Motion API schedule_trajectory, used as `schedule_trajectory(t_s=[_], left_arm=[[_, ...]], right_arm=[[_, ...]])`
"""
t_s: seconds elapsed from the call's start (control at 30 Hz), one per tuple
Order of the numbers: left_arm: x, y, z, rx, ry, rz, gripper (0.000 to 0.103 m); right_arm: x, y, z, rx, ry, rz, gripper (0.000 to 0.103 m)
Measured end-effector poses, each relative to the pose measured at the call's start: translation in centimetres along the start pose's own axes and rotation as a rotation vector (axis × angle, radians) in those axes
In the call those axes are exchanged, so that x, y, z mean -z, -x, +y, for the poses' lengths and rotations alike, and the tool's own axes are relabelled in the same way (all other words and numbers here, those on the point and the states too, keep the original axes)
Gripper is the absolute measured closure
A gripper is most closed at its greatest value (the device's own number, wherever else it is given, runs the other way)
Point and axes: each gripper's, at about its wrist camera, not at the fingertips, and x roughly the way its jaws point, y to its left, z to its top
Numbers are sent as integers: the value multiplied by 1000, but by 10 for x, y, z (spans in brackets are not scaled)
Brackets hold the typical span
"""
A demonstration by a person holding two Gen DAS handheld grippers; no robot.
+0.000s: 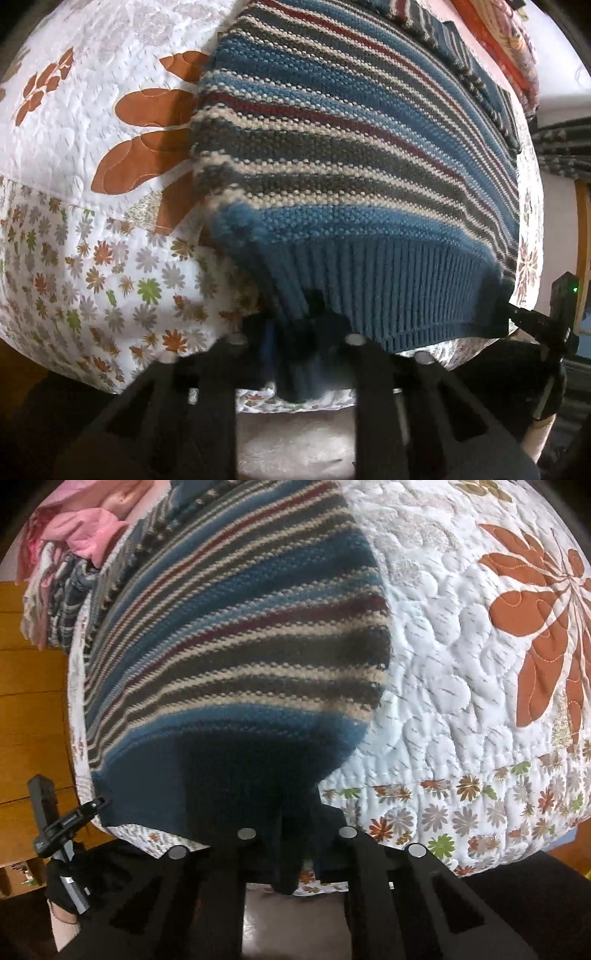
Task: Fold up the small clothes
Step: 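Grasp the hem with the left gripper while the right gripper grasps it too, lifting toward the collar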
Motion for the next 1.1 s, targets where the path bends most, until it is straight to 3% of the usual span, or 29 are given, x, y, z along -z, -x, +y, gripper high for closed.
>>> schedule_trajectory(t_s=[0.1, 0.37, 0.7, 1.1], left_arm=[[0, 9, 0, 55, -2, -18, 94], [-13, 42, -7, 180, -15, -108, 95], [-69, 69, -24, 189, -15, -180, 95], [-173, 65, -44, 187, -4, -259, 95]], right_arm=[[-2, 12, 2, -80, -9, -34, 92], [-12, 49, 9, -190, 20, -111, 92], [-66, 74, 19, -193, 7, -119, 93], [-177, 69, 27, -201, -56, -103, 93]])
